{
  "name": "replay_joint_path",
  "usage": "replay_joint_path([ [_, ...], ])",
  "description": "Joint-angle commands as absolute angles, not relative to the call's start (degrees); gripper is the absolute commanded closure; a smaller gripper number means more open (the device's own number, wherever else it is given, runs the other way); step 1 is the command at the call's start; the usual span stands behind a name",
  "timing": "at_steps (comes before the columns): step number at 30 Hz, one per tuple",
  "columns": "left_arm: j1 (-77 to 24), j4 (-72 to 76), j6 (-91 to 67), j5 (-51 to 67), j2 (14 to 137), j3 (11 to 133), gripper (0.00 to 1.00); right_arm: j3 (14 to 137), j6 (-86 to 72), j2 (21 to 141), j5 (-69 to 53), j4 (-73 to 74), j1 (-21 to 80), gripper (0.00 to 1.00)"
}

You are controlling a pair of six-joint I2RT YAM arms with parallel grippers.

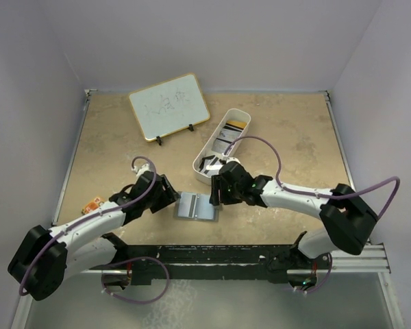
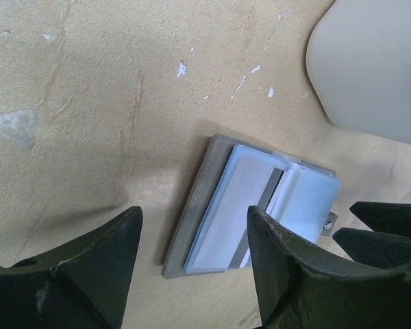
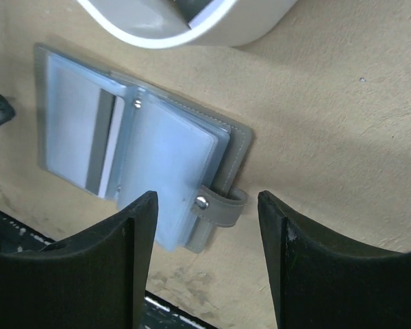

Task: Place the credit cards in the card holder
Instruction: Close the card holder at the center of the board.

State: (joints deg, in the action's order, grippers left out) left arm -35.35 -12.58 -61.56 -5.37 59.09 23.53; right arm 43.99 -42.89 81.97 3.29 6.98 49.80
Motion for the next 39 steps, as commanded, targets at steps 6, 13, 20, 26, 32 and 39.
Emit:
replay_joint_path([
  [6,-35.0,-6.5,-62.5,-2.6,60.9,20.8,0.40,44.0,-43.4,86.5,6.6,7.8,51.8,0.48],
  [13,-35.0,-0.9,-66.1,5.0,61.3,20.5,0.40,39.1,-45.7,83.6,7.1,4.1,52.0,0.66],
  [20,-35.1,-1.0,-70.5,8.0,56.6,20.5,0.54,31.2,-50.3,79.7,-0.4,-10.8,52.0,0.84],
  [26,-35.1,-11.0,-66.2,2.4,54.7,24.6,0.71,28.0,-51.9,78.4,-3.9,-21.4,51.9,0.93],
  [32,-35.1,-13.9,-66.6,2.1,53.5,26.1,0.88,26.5,-53.2,79.5,-9.6,-34.0,51.9,1.00],
  [39,-35.1,-24.8,-62.6,-4.2,54.0,31.5,1.00,26.0,-57.7,84.6,-14.7,-45.8,51.4,1.00],
])
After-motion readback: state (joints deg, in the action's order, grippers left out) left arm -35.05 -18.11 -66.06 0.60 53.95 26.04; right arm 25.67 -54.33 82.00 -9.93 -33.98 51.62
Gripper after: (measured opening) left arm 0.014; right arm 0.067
